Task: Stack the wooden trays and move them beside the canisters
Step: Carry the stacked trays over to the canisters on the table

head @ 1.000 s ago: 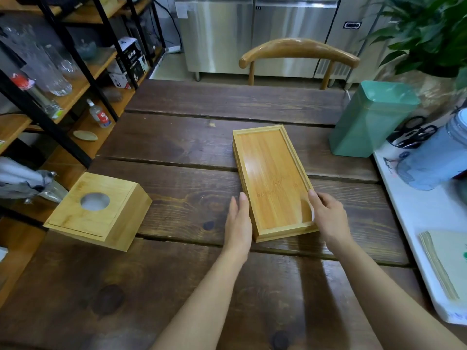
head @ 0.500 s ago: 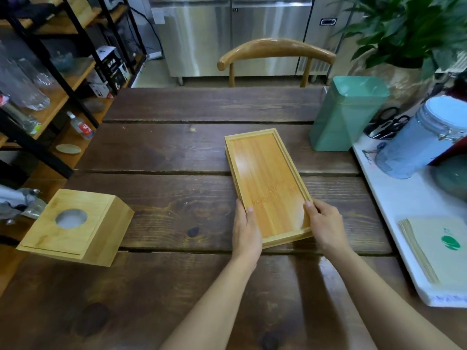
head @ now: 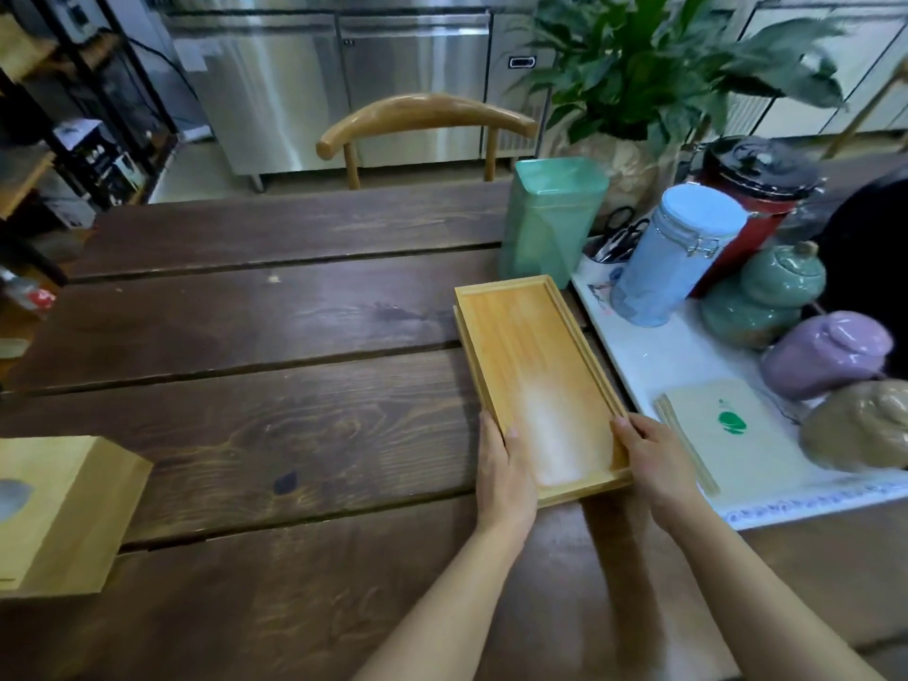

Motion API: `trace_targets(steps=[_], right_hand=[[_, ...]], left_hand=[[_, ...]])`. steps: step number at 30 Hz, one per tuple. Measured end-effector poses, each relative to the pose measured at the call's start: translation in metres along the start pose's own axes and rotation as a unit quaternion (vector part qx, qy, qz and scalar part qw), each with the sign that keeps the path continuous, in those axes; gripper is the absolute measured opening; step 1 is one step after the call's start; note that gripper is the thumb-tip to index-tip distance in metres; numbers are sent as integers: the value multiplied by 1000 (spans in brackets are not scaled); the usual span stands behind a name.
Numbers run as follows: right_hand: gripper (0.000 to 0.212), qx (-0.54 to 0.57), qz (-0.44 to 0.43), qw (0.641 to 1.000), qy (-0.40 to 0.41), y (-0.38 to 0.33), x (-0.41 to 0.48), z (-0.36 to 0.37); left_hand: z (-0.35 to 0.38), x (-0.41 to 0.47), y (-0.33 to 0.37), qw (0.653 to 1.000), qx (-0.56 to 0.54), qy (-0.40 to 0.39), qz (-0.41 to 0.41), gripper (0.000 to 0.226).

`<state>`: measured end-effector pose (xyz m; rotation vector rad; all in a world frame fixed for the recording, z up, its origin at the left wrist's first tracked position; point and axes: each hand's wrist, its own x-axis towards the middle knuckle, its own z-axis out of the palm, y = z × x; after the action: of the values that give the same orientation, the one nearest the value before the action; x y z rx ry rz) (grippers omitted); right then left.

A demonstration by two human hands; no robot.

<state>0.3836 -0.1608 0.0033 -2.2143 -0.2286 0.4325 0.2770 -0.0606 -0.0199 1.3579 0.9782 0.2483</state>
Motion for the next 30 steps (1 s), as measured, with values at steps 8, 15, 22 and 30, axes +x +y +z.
trace_targets(steps=[8,15,22,30], right_hand=[[30,27,12,999,13,13,6,-25],[25,-28,-53,998,34,11,-5,-32],[36,-3,-44,999,19,26,-5,-45],[44,47,-38,998,23,31,1,-26]], left_hand=[[27,-5,6,1000,-8,-19,-4,55],[23,0,12,999,-44,-17,-28,58],[19,53,30,998,-61,-16,-13,63],[41,74,25,993,-114,-8,-12,59]])
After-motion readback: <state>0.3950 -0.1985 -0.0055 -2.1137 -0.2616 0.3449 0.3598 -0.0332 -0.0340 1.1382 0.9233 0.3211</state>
